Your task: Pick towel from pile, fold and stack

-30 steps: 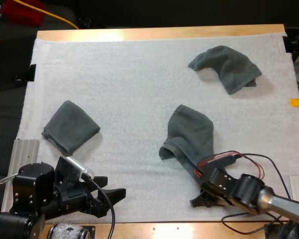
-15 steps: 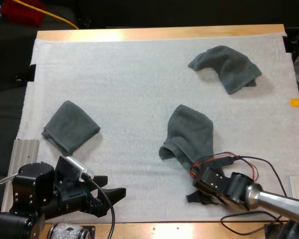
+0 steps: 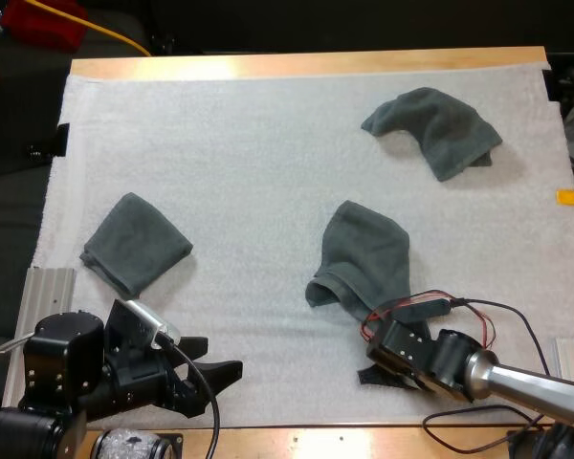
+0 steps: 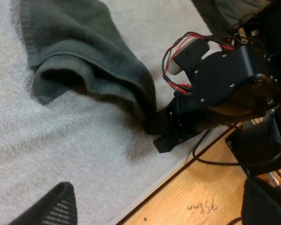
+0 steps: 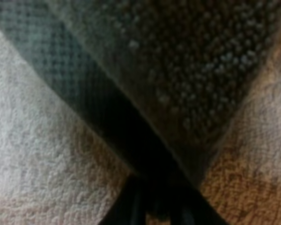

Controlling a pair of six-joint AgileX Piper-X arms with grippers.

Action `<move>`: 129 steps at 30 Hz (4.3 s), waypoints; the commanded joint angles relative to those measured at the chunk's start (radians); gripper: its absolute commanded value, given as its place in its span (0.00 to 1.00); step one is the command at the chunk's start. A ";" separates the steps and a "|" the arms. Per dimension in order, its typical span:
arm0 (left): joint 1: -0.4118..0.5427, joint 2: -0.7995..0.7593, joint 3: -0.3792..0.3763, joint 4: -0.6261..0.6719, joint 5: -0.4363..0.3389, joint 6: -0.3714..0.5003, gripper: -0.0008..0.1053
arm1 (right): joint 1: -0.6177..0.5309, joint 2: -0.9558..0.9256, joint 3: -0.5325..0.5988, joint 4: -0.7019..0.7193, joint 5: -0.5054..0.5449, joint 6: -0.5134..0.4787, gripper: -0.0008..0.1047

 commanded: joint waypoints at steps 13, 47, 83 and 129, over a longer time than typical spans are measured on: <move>-0.004 0.001 -0.002 -0.005 0.014 -0.004 0.66 | -0.003 -0.049 -0.029 0.118 0.039 -0.059 0.02; -0.167 0.005 0.103 -0.118 -0.056 0.044 0.66 | 0.251 -0.180 -0.059 0.589 0.013 -0.064 0.02; -0.393 0.546 0.103 -0.336 -0.031 0.035 0.66 | 0.251 -0.199 -0.183 0.734 0.205 -0.059 0.02; -0.393 0.161 0.100 -0.311 -0.191 -0.055 0.66 | 0.110 -0.038 -0.596 0.409 0.248 -0.317 0.02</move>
